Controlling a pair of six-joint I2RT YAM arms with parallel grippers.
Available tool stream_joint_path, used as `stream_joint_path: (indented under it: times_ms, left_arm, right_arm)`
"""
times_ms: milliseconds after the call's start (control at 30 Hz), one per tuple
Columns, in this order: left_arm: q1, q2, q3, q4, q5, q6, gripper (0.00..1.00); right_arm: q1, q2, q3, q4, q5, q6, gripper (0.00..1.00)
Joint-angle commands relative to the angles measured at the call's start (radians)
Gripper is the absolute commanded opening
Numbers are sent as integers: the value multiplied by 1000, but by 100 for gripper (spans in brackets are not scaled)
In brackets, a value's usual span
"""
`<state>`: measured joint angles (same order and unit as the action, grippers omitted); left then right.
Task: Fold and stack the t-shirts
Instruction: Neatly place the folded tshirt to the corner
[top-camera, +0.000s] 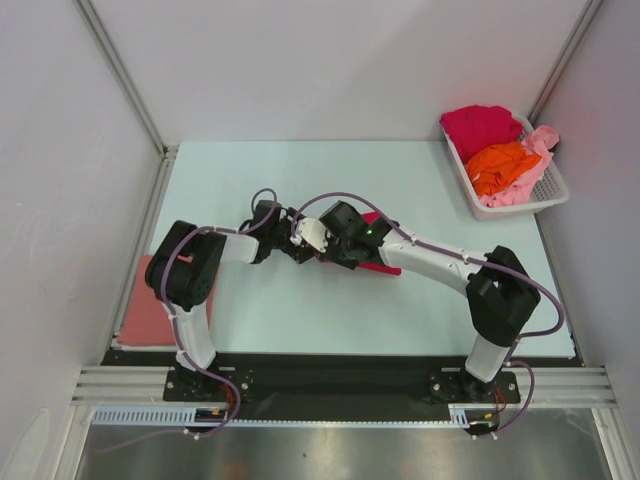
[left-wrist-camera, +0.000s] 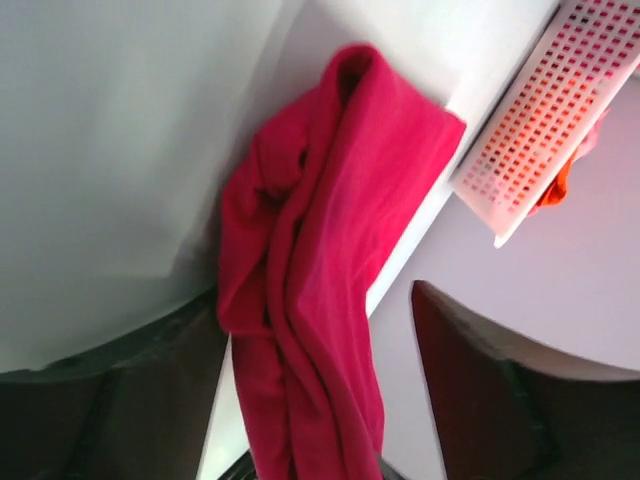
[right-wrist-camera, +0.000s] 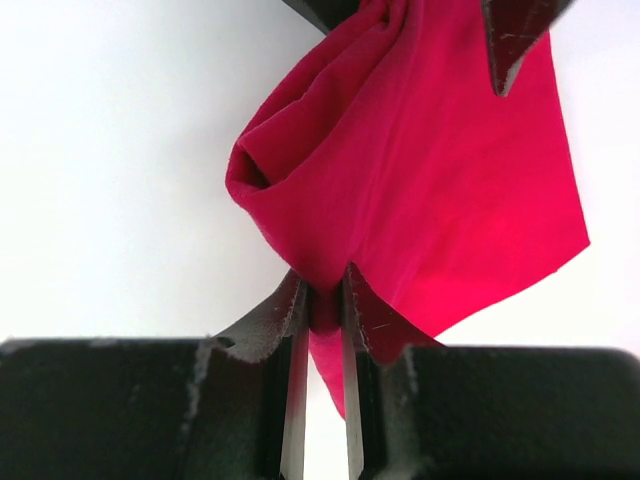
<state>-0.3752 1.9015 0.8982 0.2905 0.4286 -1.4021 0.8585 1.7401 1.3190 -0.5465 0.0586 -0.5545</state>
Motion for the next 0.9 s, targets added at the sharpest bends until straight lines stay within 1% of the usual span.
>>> stream_joint_path:
  times_ms: [0,33,100,133,200,233,267,300,333,367,400,433,500,533,600,633,667,700,733,767,800,833,867]
  left_arm:
    - [-7,44,8,45,-44,-31,75]
    - [-7,50,4,61,-50,-32,67]
    - [-5,70,-5,105,-57,-35,61]
    - [-1,77,-11,125,-54,-38,55]
    - [4,99,-21,208,-34,-43,47]
    - [4,105,-24,238,-30,-43,40]
    - [4,114,-27,312,-21,-40,34]
    - [7,120,-28,352,-14,-31,25]
    - [13,136,-31,401,4,-25,7]
    - [16,140,-28,476,13,-17,1]
    - [19,143,-24,496,25,1,0]
    - [22,131,-19,504,32,15,0]
    - [22,96,-9,464,29,84,0]
    - [22,76,-8,408,22,109,0]
    - [21,-2,-18,365,6,179,0]
    - [21,-28,-22,296,-4,207,0]
    - [21,-91,-21,253,-23,238,0]
    - [22,-119,-16,202,-39,305,0]
    - [22,-154,-4,102,-68,336,0]
    - [21,-183,4,58,-91,365,0]
    - [19,-247,8,15,-115,421,0]
    - [16,-278,25,-82,-141,448,0]
    - [15,-307,36,-138,-213,474,0]
  right_arm:
    - [-3,-63,25,17,-35,25,0]
    - [-1,-68,26,16,-39,30,0]
    - [-3,-79,23,13,-49,33,0]
    - [-3,-83,20,13,-49,36,0]
    - [-3,-99,0,17,-51,39,0]
    - [-3,-105,-7,17,-75,42,0]
    - [-3,-108,-13,19,-80,50,0]
    - [5,-111,-26,16,-89,56,1]
    - [10,-122,-32,11,-98,59,3]
    - [16,-126,-41,7,-105,77,6]
    - [30,-134,-59,5,-105,91,11]
    - [37,-152,-70,3,-100,108,31]
    - [47,-174,-107,-4,-92,163,41]
    - [50,-183,-118,-10,-97,182,56]
    - [48,-218,-141,-16,-82,243,77]
    - [48,-238,-168,-21,-82,258,89]
    - [50,-284,-184,-17,-79,274,89]
    - [53,-316,-205,-12,-75,307,89]
    - [51,-348,-245,2,-66,326,89]
    - [53,-413,-266,6,-60,349,89]
    - [51,-444,-283,7,-60,367,89]
    - [54,-473,-311,5,-60,393,89]
    - [56,-506,-322,-7,-60,404,89]
